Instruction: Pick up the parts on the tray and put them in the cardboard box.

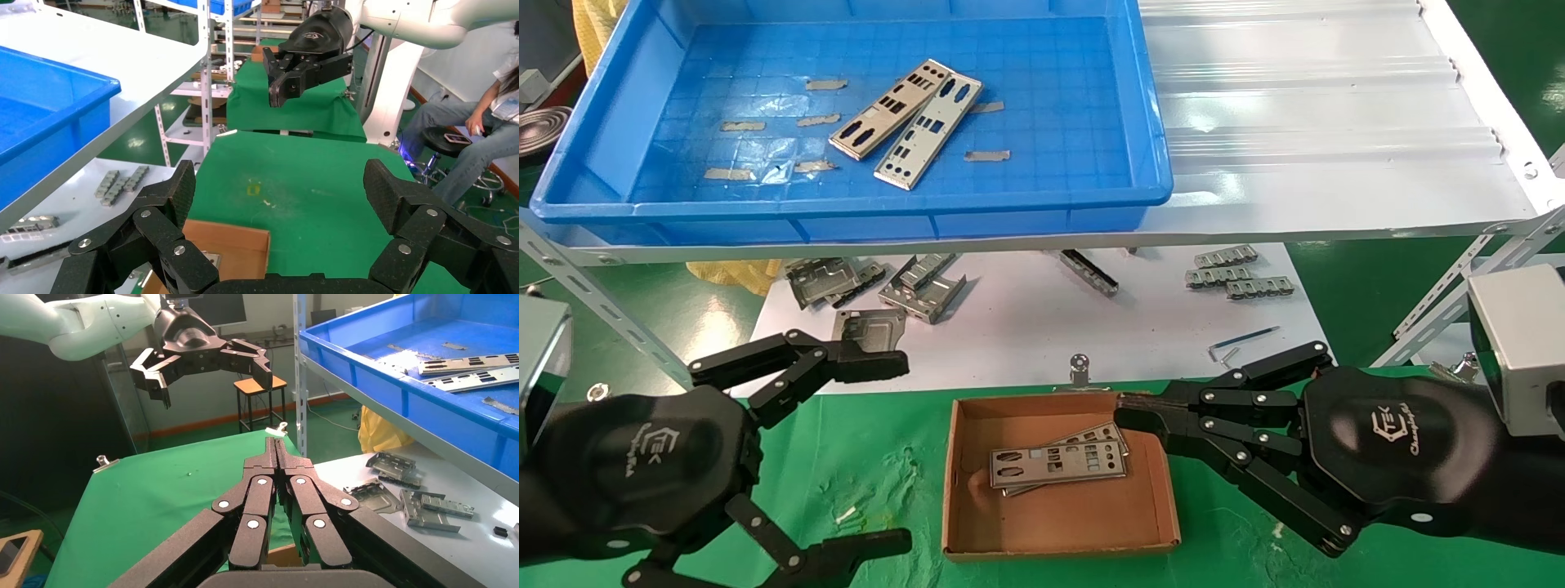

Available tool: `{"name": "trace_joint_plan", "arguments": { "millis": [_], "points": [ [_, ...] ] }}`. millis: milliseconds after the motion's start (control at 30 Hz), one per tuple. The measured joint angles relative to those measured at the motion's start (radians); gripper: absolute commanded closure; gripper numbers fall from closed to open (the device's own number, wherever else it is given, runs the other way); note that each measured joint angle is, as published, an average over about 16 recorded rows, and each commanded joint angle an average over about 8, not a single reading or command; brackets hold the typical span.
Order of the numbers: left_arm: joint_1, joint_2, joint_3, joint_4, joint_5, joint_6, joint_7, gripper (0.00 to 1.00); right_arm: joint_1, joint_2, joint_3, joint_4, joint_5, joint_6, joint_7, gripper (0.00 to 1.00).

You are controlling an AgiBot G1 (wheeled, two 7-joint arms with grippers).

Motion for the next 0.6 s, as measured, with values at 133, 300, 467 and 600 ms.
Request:
{"name": "trace_joint_plan", "arguments": {
  "millis": [133,300,467,600],
  "points": [
    [0.000,0.000,0.000,0.000,0.000,0.000,0.000,0.00,0.000,0.000,0.000,0.000,0.000,0.000,0.000,1.00],
    [0.000,0.000,0.000,0.000,0.000,0.000,0.000,0.00,0.000,0.000,0.000,0.000,0.000,0.000,0.000,0.74],
    [-0.017,0.004,0.000,-0.001,0.015,-0.011,0.007,0.00,0.000,0.000,0.000,0.000,0.000,0.000,0.000,0.12],
    [-0.065,0.022,0.006,0.009,0.053,-0.038,0.010,0.00,0.000,0.000,0.000,0.000,0.000,0.000,0.000,0.00]
  ]
}}
